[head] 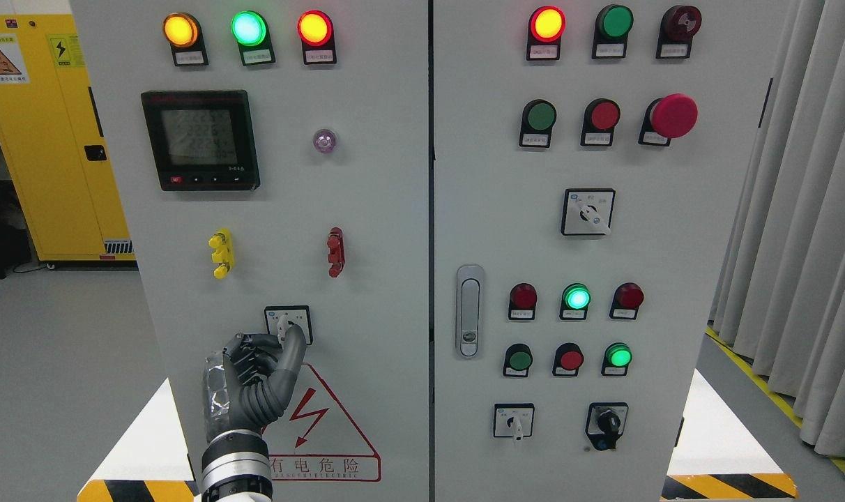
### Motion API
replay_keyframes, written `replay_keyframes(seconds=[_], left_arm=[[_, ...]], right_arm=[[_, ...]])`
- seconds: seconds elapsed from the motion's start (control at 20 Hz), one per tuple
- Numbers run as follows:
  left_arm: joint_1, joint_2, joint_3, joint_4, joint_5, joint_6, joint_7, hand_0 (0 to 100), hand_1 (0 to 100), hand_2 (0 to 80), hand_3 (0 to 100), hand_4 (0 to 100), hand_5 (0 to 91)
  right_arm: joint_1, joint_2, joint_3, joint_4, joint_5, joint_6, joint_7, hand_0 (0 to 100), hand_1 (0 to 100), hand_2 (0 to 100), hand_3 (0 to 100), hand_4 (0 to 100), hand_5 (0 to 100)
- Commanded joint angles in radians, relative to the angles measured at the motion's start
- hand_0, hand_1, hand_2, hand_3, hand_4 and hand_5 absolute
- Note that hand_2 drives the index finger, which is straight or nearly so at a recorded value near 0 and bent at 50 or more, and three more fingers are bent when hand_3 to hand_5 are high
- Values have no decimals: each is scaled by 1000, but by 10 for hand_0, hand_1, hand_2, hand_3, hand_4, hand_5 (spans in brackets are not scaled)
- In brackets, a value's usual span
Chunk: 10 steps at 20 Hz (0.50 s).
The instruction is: Turn on light switch 1
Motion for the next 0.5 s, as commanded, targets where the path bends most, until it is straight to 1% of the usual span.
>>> replay_keyframes(seconds=[0.0,0.45], left_arm=[[0,0,-3,1,0,1,0,316,650,617,923,886,865],[0,0,-3,7,0,1,0,303,641,628,926,887,866]], right_arm=[[0,0,0,0,0,0,1,0,500,40,0,0,0],[0,0,0,0,0,0,-1,0,500,40,0,0,0]])
